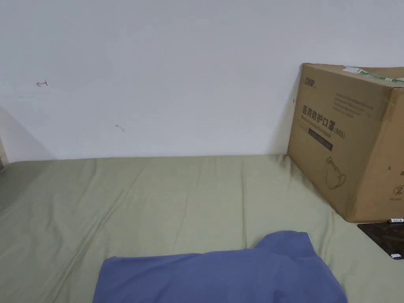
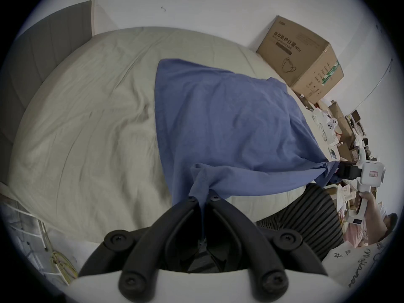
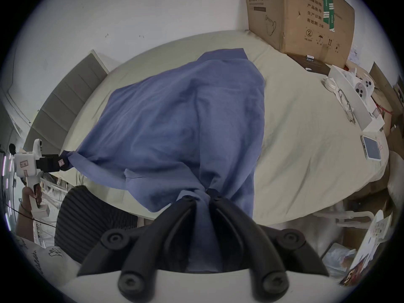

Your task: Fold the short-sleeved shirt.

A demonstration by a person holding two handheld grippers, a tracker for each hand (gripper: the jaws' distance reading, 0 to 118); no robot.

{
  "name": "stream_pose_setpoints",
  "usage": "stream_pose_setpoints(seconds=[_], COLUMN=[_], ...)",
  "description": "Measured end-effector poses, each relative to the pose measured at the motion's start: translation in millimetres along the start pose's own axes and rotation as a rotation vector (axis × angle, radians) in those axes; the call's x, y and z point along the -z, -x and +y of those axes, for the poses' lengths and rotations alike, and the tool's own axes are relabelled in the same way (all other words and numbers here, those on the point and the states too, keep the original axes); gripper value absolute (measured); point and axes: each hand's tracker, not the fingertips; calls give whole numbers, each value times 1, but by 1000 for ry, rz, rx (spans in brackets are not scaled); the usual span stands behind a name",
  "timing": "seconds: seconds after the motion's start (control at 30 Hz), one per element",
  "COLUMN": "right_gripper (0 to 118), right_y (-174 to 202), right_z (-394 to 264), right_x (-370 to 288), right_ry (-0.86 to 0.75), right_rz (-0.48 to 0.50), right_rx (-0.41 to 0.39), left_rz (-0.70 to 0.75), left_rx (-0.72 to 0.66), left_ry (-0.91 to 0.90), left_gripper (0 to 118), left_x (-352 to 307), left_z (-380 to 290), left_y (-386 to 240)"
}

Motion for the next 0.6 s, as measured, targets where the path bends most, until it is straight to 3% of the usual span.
stream_pose_setpoints(seconds=[0.13, 0.23, 0.27, 0.33, 0.37, 0.4, 0.5, 0.6], right_gripper=[7, 11, 20, 59, 86, 96, 97, 97], right_y=[1, -3, -6, -7, -8, -14, -9, 6], right_z=[12, 20, 22, 25, 26, 25, 32, 39], right_x=[15, 32, 38, 47, 49, 56, 39, 6], right_ry=[-12, 9, 20, 33, 49, 48, 26, -109], right_rz=[0, 16, 8, -37, -54, -70, -57, -61], right_rx=[58, 118, 134, 175, 181, 193, 200, 137], left_rz=[-65, -79, -77, -72, -67, -65, -95, -70], left_rx=[-140, -193, -206, -234, -248, -259, -278, -205], left_ry=[24, 18, 21, 36, 41, 30, -19, -153], left_gripper=[6, 22, 45, 94, 101, 99, 100, 100], left_x=[15, 30, 33, 44, 45, 44, 30, -2], left_z=[3, 6, 7, 10, 8, 8, 16, 30], left_y=[9, 21, 22, 24, 23, 22, 16, -3])
